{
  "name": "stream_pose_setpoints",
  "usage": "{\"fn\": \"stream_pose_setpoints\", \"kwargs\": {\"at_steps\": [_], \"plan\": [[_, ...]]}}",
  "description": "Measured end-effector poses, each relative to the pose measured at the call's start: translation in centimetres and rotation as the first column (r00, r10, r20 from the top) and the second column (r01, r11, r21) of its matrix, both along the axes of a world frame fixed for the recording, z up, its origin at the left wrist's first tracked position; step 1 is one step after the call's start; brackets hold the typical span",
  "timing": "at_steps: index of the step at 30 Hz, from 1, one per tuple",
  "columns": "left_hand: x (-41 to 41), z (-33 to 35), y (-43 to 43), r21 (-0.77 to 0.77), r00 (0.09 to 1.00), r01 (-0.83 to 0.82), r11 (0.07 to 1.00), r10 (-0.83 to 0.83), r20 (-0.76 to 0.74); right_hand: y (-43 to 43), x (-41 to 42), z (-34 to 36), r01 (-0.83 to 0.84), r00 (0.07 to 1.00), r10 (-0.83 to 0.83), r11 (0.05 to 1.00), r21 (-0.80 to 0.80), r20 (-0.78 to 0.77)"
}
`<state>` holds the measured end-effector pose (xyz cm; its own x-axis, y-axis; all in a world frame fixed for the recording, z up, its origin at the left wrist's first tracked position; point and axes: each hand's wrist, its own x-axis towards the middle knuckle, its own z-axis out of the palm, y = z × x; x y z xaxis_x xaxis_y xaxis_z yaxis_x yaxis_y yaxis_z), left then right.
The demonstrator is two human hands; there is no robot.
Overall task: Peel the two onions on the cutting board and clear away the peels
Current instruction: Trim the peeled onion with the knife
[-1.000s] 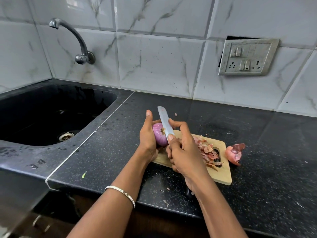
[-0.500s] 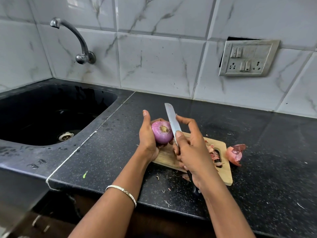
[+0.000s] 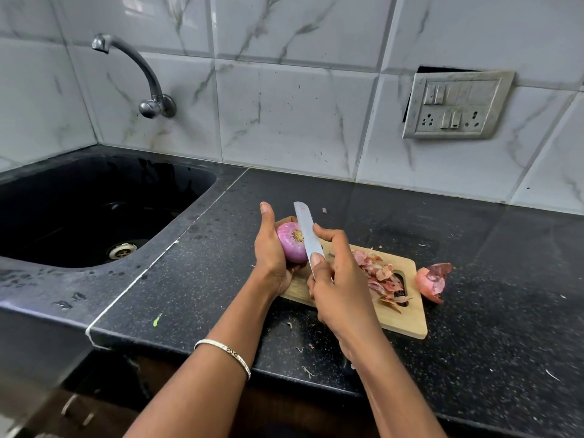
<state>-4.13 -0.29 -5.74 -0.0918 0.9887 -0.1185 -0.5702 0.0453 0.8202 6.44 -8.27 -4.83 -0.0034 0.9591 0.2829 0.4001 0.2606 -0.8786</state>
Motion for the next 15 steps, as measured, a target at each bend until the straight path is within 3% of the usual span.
{"fn": "stream_pose_setpoints", "kwargs": {"at_steps": [6, 10, 15], "plan": [[0.2, 0.2, -0.7, 0.074, 0.992, 0.071, 0.995, -0.063, -0.110, 0.3, -0.1, 0.4, 0.009, 0.998, -0.012, 0.999, -0.041, -0.065], [0.1, 0.2, -0.6, 0.102, 0.997, 0.067, 0.993, -0.061, -0.056, 0.9, -0.4, 1.0, -0.014, 0.997, 0.009, 0.997, -0.074, -0.077], [0.3, 0.1, -0.8, 0.119, 0.992, 0.038, 0.992, -0.023, -0.121, -0.2, -0.8, -0.3, 0.006, 0.993, -0.014, 0.998, -0.068, -0.117]]}}
